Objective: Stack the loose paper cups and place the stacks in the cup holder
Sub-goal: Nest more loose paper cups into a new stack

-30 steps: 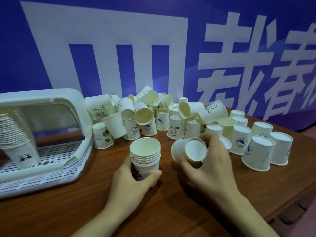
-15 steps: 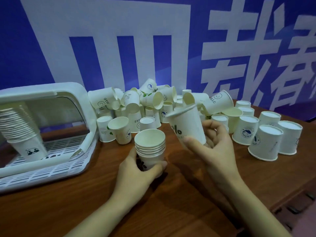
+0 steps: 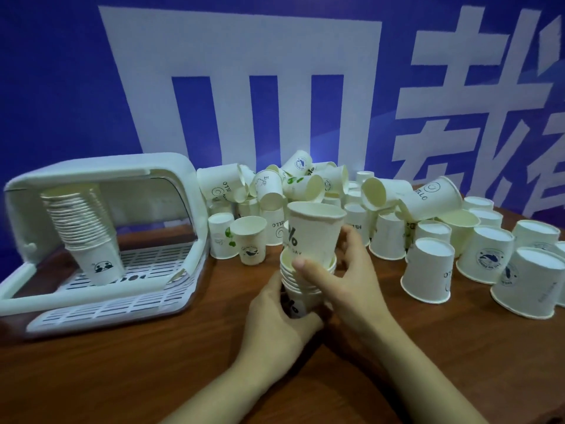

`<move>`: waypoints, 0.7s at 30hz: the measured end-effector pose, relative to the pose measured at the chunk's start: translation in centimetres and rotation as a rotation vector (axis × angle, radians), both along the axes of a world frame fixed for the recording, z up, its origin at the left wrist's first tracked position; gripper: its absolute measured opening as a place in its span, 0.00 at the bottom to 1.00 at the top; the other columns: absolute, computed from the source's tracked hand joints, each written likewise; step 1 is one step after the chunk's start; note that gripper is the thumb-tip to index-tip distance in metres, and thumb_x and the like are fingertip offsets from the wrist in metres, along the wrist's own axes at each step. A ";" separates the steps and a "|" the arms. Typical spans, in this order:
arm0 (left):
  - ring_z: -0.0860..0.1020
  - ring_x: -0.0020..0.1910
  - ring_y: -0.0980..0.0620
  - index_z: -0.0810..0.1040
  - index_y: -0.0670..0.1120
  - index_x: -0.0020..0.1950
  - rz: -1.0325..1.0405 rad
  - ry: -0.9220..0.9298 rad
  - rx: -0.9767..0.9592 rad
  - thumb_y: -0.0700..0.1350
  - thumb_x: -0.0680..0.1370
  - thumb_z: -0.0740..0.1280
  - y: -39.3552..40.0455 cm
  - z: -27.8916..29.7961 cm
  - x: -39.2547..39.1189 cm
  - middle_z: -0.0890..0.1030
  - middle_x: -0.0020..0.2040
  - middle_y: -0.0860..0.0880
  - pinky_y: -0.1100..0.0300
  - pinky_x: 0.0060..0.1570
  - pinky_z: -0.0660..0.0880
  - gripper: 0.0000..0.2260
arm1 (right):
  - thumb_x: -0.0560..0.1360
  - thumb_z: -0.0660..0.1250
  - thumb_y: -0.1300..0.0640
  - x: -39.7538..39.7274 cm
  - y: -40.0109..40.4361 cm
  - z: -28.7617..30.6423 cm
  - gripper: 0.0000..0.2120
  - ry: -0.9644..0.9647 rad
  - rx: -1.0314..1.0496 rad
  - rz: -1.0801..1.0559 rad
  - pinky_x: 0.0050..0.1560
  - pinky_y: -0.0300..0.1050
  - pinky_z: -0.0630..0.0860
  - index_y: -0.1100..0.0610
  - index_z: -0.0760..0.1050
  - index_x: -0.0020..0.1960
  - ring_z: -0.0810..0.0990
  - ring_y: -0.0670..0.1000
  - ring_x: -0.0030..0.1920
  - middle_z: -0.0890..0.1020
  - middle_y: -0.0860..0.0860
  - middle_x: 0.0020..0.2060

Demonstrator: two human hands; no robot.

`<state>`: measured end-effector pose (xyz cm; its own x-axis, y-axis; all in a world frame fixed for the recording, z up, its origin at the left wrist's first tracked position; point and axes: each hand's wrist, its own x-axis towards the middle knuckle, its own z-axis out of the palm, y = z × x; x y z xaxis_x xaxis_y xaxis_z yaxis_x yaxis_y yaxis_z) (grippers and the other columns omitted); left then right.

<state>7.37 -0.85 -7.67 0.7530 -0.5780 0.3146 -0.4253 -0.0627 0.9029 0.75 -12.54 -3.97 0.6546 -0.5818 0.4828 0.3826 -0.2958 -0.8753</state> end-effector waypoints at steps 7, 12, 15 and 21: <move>0.84 0.51 0.62 0.81 0.57 0.60 0.026 -0.012 -0.041 0.43 0.68 0.80 -0.1 0.0 -0.2 0.87 0.52 0.60 0.68 0.50 0.78 0.22 | 0.72 0.67 0.35 -0.6 -0.4 -0.9 0.27 0.044 -0.125 -0.085 0.64 0.58 0.77 0.46 0.75 0.67 0.80 0.48 0.62 0.82 0.45 0.61; 0.84 0.53 0.63 0.80 0.58 0.63 0.015 -0.007 -0.004 0.47 0.67 0.80 0.0 0.0 -0.1 0.86 0.54 0.61 0.67 0.53 0.78 0.25 | 0.76 0.62 0.36 -0.5 -0.5 -1.2 0.22 0.062 -0.254 -0.150 0.63 0.58 0.74 0.44 0.78 0.65 0.78 0.47 0.61 0.80 0.39 0.57; 0.84 0.51 0.64 0.80 0.58 0.59 0.045 -0.017 0.017 0.42 0.69 0.82 0.0 0.0 -0.1 0.86 0.52 0.62 0.70 0.48 0.76 0.24 | 0.77 0.57 0.35 -0.4 -0.8 -1.3 0.22 0.111 -0.347 -0.184 0.65 0.58 0.69 0.44 0.78 0.63 0.73 0.47 0.64 0.79 0.36 0.55; 0.84 0.50 0.64 0.81 0.59 0.58 0.156 -0.010 -0.007 0.49 0.67 0.82 -0.1 -0.1 -0.3 0.87 0.51 0.60 0.61 0.51 0.81 0.22 | 0.74 0.61 0.30 0.2 -0.5 -2.2 0.24 0.116 -0.177 -0.039 0.63 0.56 0.74 0.41 0.72 0.64 0.80 0.47 0.61 0.83 0.42 0.56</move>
